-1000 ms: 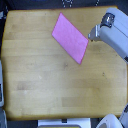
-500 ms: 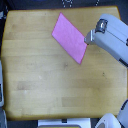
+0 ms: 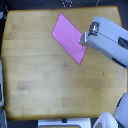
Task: Folding a cloth
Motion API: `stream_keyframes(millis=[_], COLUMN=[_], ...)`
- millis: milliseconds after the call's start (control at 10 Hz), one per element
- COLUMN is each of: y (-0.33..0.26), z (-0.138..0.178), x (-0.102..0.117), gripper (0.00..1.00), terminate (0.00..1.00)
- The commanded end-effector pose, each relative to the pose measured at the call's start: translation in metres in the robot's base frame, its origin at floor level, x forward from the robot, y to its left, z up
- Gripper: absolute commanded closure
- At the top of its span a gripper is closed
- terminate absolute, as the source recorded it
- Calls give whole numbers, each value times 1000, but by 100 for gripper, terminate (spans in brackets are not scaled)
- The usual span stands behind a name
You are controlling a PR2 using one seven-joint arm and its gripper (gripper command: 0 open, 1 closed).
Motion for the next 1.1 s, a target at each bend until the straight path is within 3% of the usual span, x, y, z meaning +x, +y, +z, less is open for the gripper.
stream_keyframes(millis=[0,500,1000], y=[23,41,23], z=[-57,-87,-100], x=[-8,5,-5], gripper=[0,0,0], terminate=[0,0,0])
